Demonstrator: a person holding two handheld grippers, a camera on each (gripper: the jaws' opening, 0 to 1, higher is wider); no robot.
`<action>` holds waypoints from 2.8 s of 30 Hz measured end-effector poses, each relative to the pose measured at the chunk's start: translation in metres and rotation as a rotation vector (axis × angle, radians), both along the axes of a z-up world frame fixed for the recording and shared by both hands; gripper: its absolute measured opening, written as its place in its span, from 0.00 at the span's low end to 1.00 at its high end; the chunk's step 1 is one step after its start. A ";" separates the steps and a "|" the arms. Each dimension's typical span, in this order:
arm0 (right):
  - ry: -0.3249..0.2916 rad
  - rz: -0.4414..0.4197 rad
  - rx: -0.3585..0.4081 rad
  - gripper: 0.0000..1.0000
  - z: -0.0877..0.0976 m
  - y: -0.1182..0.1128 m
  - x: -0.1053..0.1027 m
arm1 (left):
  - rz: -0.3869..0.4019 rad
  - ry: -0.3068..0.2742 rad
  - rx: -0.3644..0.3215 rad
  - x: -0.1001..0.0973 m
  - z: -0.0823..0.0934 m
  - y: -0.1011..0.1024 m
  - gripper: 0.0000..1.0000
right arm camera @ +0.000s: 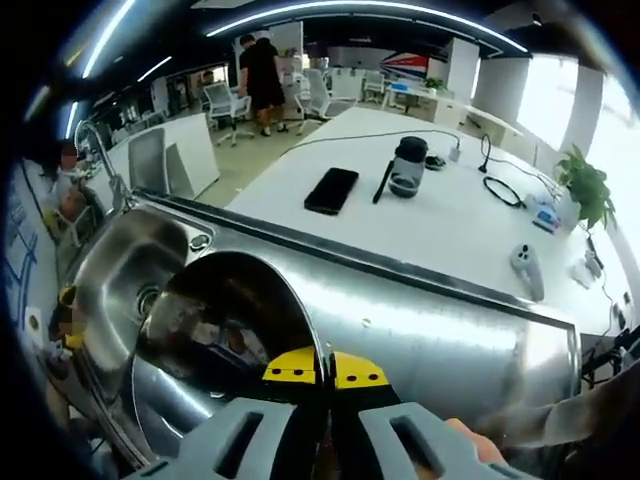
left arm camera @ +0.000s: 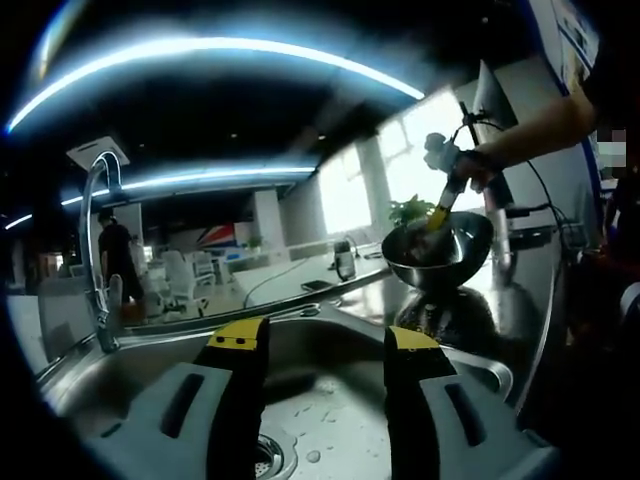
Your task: Pick up bowl with dirty water move over sink pour dirty water into sink return bowl to place
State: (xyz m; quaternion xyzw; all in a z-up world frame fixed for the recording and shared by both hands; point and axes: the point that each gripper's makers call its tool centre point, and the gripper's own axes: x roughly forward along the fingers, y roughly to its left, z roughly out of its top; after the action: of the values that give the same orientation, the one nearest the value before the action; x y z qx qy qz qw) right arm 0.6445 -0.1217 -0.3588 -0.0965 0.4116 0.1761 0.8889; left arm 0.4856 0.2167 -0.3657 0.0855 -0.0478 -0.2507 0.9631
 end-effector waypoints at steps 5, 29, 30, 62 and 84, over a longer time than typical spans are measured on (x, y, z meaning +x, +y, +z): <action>0.006 0.005 -0.027 0.00 -0.005 -0.005 0.004 | 0.001 0.000 0.003 0.000 0.000 0.000 0.44; -0.046 0.069 -0.109 0.01 -0.016 -0.013 0.003 | 0.001 0.005 0.018 0.002 -0.002 0.000 0.44; -0.051 0.073 -0.114 0.01 -0.017 -0.014 0.003 | 0.001 0.006 0.019 0.002 -0.003 0.000 0.44; -0.086 0.106 -0.113 0.06 -0.030 -0.027 0.009 | -0.003 0.009 -0.003 0.001 -0.001 -0.001 0.44; -0.144 0.176 -0.139 0.19 -0.026 -0.022 0.005 | -0.001 0.009 -0.006 0.002 0.000 0.000 0.44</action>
State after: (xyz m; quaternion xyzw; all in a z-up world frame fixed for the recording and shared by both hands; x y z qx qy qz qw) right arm 0.6493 -0.1442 -0.3847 -0.2060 0.3481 0.2171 0.8884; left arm 0.4873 0.2164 -0.3662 0.0817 -0.0443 -0.2516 0.9634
